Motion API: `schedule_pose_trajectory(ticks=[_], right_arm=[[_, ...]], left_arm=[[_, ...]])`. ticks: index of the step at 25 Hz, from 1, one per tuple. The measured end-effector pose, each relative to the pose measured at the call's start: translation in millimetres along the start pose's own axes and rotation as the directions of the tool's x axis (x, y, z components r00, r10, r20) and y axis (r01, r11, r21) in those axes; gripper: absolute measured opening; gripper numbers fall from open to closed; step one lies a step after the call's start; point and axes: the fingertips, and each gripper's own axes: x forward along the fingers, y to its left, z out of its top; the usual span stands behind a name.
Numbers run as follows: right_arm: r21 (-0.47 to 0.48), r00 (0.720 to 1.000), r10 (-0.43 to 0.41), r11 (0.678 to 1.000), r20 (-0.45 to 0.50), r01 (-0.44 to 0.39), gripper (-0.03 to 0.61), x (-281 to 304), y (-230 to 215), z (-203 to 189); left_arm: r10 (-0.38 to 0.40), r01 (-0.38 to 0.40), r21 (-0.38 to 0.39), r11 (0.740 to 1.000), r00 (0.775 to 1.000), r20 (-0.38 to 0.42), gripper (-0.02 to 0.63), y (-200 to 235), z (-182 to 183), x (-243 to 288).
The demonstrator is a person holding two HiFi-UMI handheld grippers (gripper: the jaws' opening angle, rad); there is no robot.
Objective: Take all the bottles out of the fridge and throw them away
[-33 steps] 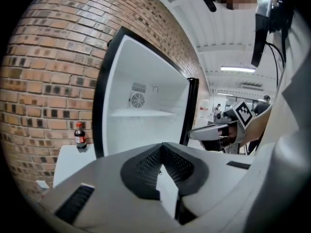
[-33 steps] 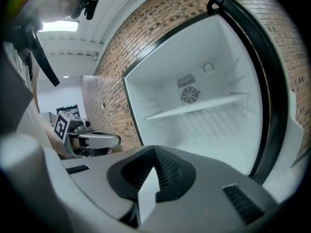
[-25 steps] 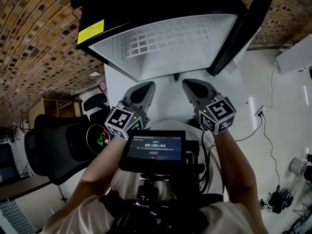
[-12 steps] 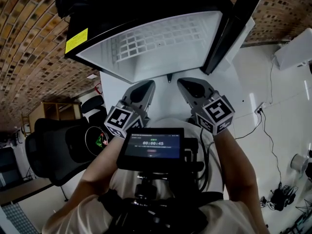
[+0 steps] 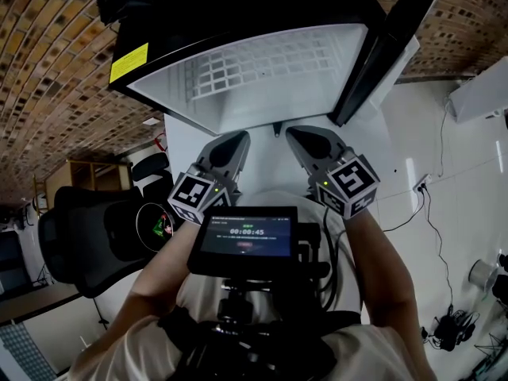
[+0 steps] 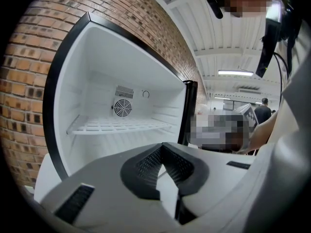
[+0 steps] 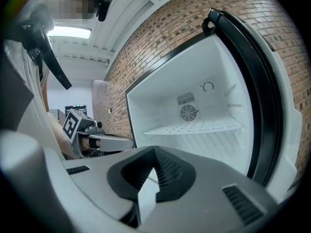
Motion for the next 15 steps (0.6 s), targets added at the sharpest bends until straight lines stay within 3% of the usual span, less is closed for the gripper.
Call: schedule_pose_trajectory(ticks=[15], right_arm=[[0.005,1.000,0.016,1.000,-0.016,-0.016,0.000,5.3,6.8,-8.2]], left_arm=[[0.007,-0.007,0.013,1.000,1.000,-0.016,0.002,0.1,-7.4,-6.1]])
